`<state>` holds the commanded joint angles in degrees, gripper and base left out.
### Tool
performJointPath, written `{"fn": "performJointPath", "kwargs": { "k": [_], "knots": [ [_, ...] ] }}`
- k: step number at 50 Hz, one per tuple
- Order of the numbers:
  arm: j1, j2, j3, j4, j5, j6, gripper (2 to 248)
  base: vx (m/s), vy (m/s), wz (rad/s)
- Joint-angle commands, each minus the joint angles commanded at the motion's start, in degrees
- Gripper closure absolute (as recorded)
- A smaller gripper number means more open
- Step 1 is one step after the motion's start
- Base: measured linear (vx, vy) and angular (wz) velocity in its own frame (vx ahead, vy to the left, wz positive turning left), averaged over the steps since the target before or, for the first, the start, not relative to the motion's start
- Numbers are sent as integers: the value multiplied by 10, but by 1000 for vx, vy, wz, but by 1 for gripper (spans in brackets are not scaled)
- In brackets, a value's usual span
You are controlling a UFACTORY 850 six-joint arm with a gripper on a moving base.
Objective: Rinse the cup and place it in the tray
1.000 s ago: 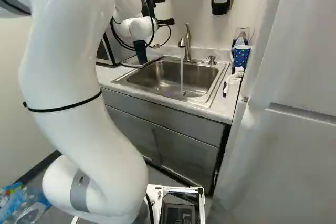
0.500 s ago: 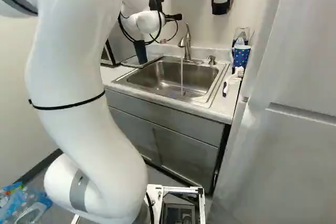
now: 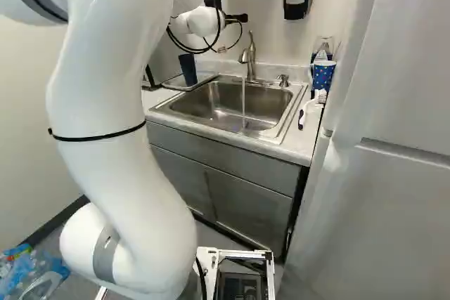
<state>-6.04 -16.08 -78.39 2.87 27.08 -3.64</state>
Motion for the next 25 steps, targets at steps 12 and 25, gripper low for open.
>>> {"fn": "performJointPath", "kwargs": {
  "k": [12, 25],
  "knots": [
    [-5, -11, -18, 0, -20, 0, 3, 0, 0, 0],
    [-11, -24, -33, 0, -42, 0, 3, 0, 0, 0]
  ]
}}
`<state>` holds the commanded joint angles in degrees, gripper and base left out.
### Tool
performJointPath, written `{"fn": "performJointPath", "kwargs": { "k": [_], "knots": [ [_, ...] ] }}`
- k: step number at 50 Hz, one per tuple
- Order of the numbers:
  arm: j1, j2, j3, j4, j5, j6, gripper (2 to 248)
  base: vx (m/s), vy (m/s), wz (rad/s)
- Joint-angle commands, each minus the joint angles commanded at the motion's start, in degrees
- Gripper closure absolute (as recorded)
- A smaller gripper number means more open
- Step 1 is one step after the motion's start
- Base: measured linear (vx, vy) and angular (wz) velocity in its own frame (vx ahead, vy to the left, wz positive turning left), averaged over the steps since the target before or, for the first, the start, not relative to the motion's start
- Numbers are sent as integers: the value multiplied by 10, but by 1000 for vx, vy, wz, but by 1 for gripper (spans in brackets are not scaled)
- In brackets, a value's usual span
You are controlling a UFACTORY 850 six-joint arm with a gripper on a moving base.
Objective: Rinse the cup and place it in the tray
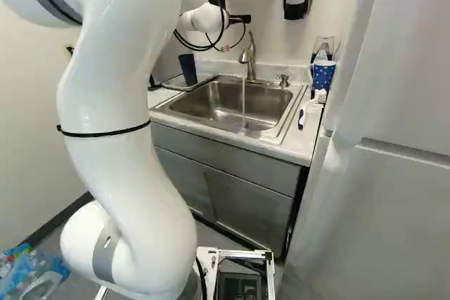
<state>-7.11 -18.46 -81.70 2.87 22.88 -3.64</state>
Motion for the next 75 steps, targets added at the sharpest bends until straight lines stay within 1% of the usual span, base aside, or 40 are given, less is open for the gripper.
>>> {"fn": "performJointPath", "kwargs": {
  "k": [14, 30, 48, 58, 75],
  "knots": [
    [-5, -21, -24, 0, -21, 0, 3, 0, 0, 0],
    [-4, -43, -50, 0, -50, 0, 3, 0, 0, 0],
    [-4, -43, -50, 0, -86, 0, 3, 0, 0, 0],
    [-4, -36, -41, 0, -100, 0, 3, 0, 0, 0],
    [-5, -16, -19, 0, -102, 0, 3, 0, 0, 0]
  ]
}}
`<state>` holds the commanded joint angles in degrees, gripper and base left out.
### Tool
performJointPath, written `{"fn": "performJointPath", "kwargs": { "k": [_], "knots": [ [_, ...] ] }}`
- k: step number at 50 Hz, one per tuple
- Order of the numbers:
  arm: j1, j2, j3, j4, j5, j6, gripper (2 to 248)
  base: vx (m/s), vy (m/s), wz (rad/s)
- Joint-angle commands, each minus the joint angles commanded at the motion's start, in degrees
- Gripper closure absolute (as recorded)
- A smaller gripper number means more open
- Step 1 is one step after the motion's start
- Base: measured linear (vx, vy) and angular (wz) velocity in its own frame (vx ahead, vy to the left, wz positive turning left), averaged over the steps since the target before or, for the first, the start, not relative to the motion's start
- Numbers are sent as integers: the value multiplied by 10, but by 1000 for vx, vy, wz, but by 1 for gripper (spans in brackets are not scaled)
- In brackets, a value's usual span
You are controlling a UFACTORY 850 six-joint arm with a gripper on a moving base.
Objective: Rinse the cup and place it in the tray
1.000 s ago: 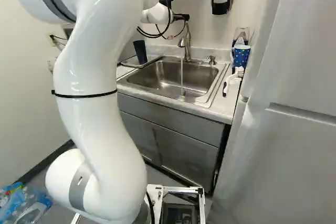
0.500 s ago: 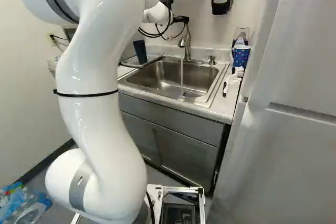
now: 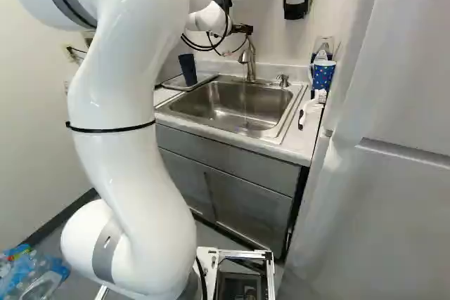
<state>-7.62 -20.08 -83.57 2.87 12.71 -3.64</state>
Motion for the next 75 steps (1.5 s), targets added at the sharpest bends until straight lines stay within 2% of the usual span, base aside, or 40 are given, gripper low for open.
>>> {"fn": "performJointPath", "kwargs": {
  "k": [40, 55, 75],
  "knots": [
    [-4, 59, 68, 0, -10, 0, 3, 0, 0, 0],
    [-7, 90, 102, 0, -34, 0, 3, 0, 0, 0],
    [-22, 143, 160, 0, -75, 0, 3, 0, 0, 0]
  ]
}}
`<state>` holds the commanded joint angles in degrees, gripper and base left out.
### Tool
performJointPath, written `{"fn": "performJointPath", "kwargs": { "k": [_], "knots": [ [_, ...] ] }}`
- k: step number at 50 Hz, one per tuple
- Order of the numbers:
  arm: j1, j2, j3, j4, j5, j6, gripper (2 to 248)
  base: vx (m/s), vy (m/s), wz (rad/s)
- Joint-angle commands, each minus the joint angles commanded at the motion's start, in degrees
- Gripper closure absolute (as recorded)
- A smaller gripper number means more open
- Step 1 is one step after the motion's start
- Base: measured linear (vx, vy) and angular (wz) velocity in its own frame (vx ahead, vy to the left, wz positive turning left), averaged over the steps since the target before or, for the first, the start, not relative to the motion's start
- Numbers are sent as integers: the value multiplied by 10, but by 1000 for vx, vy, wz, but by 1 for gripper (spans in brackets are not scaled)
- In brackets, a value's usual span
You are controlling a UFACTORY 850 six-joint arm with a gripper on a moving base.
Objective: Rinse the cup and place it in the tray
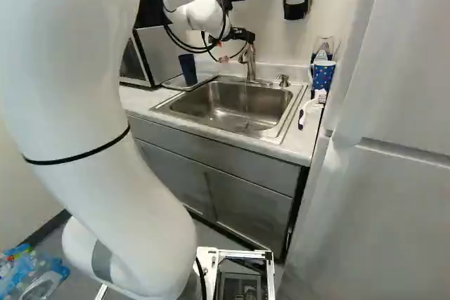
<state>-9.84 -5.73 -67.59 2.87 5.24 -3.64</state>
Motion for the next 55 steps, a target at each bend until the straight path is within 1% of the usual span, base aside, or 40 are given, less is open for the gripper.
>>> {"fn": "performJointPath", "kwargs": {
  "k": [27, 55],
  "knots": [
    [-34, 61, 62, 0, -64, 0, 3, 0, 0, 0],
    [-64, 136, 135, 0, -179, 0, 3, 0, 0, 0]
  ]
}}
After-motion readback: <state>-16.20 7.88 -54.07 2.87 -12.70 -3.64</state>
